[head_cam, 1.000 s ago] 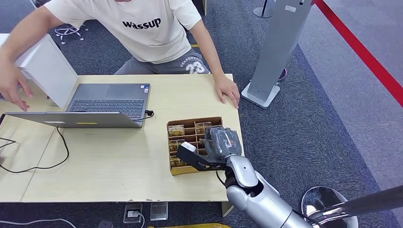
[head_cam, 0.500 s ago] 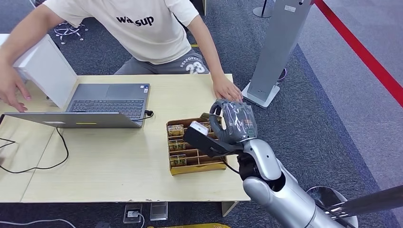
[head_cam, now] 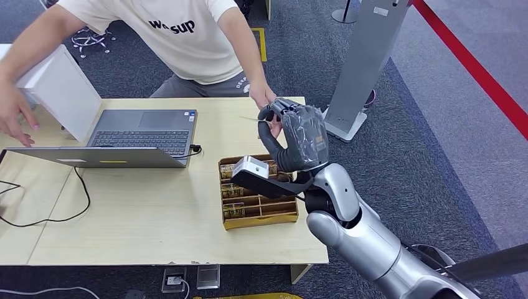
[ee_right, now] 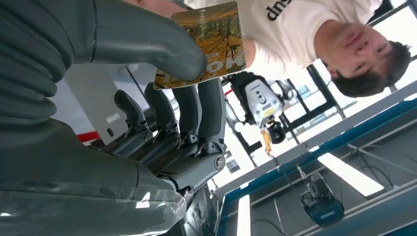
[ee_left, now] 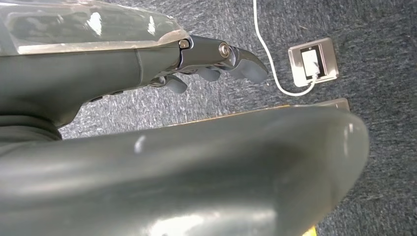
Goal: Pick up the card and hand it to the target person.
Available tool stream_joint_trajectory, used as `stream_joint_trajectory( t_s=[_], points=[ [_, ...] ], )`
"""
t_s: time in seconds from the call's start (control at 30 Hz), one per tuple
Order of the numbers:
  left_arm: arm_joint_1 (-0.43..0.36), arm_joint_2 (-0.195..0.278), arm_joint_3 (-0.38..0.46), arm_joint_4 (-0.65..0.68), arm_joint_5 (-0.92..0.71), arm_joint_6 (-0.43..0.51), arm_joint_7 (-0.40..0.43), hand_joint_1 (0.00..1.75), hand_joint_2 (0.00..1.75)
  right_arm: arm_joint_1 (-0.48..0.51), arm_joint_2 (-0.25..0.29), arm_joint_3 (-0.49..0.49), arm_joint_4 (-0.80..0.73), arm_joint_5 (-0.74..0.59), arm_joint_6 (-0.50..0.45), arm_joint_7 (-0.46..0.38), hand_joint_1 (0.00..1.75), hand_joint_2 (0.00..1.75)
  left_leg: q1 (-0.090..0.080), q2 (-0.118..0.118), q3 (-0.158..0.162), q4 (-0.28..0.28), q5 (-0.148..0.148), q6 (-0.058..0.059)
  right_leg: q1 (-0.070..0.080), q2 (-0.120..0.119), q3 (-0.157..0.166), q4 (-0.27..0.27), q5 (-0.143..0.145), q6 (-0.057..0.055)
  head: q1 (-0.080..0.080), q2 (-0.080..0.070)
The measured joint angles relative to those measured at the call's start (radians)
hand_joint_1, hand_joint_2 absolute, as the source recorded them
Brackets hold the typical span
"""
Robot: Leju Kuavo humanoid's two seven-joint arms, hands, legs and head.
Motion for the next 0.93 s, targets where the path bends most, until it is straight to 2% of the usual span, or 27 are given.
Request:
stream_joint_trajectory(
  t_s=[0.23,0.43,0.57,0.67,0.73,0.9,0.93],
  points=[
    [-0.006,-0.002,-0.006,0.0,-0.007,-0.003,0.003,0.0,0.0,-0.012,0.031,0.008,0.17,0.045,-0.151,-0.07,1.45,1.75,0.0,0.0,0.0,0.0,0.0,0.0,0.0,0.0,0.0,0.0,0.0,0.0,0.001,0.0],
    [-0.01,-0.002,-0.019,0.0,-0.009,-0.004,0.01,0.0,0.0,-0.012,0.045,0.007,0.268,0.052,-0.194,-0.096,1.45,1.75,0.0,0.0,0.0,0.0,0.0,0.0,0.0,0.0,0.0,0.0,0.0,0.0,0.0,0.0],
    [-0.01,-0.003,-0.025,0.0,-0.009,-0.006,0.01,0.0,0.0,-0.011,0.049,0.007,0.307,0.045,-0.199,-0.102,0.0,1.75,0.0,0.0,0.0,0.0,0.0,0.0,0.0,0.0,0.0,0.0,0.0,0.0,0.0,0.0],
    [-0.01,-0.003,-0.026,0.0,-0.009,-0.007,0.009,0.0,0.0,-0.007,0.052,0.006,0.322,0.024,-0.206,-0.11,0.0,1.75,0.0,0.0,0.0,0.0,0.0,0.0,0.0,0.0,0.0,0.0,0.0,0.0,0.0,0.0],
    [-0.009,-0.003,-0.027,0.0,-0.005,-0.004,0.006,0.0,0.0,0.001,0.053,0.003,0.327,-0.05,-0.204,-0.14,0.0,1.75,0.0,0.0,0.0,0.0,0.0,0.0,0.0,0.0,0.0,0.0,0.0,0.0,0.001,0.0],
    [-0.002,-0.003,-0.027,0.0,0.017,0.013,0.0,0.0,0.0,0.05,0.059,-0.027,0.31,-0.498,-0.11,-0.31,0.0,1.75,0.0,0.0,0.0,0.0,0.0,0.0,0.0,0.0,0.0,0.0,0.0,0.0,0.0,0.0],
    [-0.001,-0.003,-0.027,0.0,0.019,0.014,0.0,0.0,0.0,0.056,0.059,-0.03,0.306,-0.544,-0.095,-0.326,0.0,1.75,0.0,0.0,0.0,0.0,0.0,0.0,0.0,0.0,0.0,0.0,0.0,0.0,0.0,0.0]
  ],
)
